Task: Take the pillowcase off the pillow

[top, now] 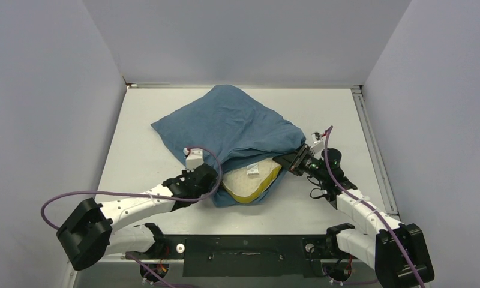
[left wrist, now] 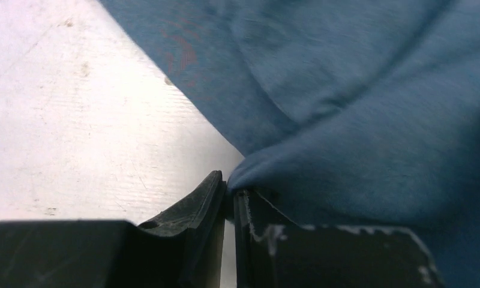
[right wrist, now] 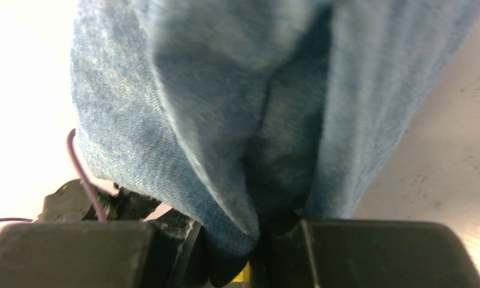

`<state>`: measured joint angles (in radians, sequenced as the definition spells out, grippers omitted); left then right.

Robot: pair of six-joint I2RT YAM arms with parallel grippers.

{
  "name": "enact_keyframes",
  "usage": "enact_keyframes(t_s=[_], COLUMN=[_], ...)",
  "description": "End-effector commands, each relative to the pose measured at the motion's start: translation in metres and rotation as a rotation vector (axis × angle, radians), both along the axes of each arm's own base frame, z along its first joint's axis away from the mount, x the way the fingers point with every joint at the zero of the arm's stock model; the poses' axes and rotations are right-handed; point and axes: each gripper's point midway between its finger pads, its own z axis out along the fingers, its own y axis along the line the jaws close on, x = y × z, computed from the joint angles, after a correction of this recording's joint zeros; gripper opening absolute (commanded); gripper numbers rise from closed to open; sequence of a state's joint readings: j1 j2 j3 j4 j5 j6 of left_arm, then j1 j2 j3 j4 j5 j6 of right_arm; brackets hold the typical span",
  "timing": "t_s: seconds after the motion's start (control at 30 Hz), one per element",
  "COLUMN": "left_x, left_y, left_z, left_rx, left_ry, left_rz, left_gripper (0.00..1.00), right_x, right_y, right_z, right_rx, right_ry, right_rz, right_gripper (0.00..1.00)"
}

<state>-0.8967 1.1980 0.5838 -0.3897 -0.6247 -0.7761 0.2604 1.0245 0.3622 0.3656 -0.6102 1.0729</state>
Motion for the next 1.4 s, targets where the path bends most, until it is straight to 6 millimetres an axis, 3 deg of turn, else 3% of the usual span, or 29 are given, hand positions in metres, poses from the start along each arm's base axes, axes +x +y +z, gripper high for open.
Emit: enact_keyframes(t_s=[0.0,0.2,0.33,0.57,0.67,0.93,1.2,1.37], left_x=[0.019,0.026,0.029,0.027,0.029,0.053,0.074,0.089], left_y=[0.009,0.011,0.001,-0.033,-0.052,-0.126,-0.208,-0.246], left_z=[0.001,0.022,0.064,0.158,0.192,0.244,0.255,0.240], left_rx=[-0.192,-0.226,-0.241,-0.316,-0.322,-0.376,-0.448,-0.442], left_ry=[-0.062,-0.108,-0.154,-0.272,-0.307,-0.356,-0.343,-0.304], left_rz=[0.121,0.111,0.018,-0.255,-0.372,-0.639,-0.846,-0.914], left_gripper=[0.16,0.30,0.45,0.83,0.87,0.87,0.88,0.86], right_x=[0.010,0.010,0.012,0.014,0.012,0.007,0.006,0.006], right_y=[0.002,0.005,0.008,0.025,0.037,0.055,0.056,0.055], right_z=[0.073,0.076,0.070,0.057,0.054,0.053,0.054,0.054], right_rx=[0.128,0.100,0.055,-0.027,-0.060,-0.101,-0.134,-0.151], right_ry=[-0.233,-0.261,-0.259,-0.258,-0.268,-0.295,-0.304,-0.308], right_rz=[0.014,0.034,0.049,0.088,0.113,0.166,0.160,0.152], right_gripper=[0.05,0.05,0.05,0.05,0.05,0.05,0.05,0.05])
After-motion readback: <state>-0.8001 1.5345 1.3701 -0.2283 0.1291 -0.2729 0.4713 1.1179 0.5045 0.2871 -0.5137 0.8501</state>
